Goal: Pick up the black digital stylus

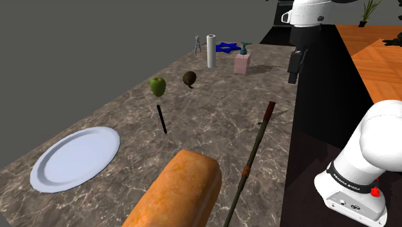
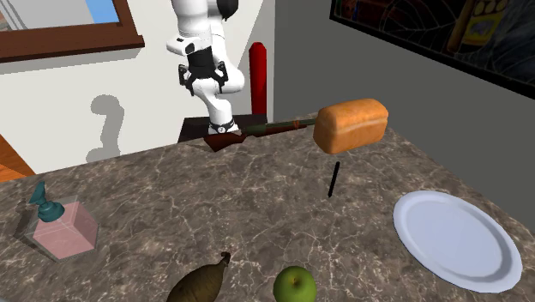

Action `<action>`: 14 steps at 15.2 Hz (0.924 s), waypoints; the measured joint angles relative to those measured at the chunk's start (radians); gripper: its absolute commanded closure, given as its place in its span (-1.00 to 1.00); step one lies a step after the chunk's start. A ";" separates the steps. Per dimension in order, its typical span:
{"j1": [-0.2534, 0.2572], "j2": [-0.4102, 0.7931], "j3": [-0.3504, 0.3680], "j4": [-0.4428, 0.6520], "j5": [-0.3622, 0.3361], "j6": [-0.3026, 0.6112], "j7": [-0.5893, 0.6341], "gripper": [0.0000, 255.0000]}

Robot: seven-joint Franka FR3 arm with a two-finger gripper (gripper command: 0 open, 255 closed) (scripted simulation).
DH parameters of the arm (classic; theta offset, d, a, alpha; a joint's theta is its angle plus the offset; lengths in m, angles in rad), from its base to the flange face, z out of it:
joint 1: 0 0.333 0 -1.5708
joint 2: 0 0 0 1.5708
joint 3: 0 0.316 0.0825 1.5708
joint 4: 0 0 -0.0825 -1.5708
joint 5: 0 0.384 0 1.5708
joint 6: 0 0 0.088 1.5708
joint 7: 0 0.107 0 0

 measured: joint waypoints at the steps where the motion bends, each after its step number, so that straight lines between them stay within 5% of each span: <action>1: 0.000 0.000 0.000 0.000 0.000 0.000 0.000 -1.00; 14: 0.102 0.283 0.083 0.085 0.082 0.344 -0.029 -1.00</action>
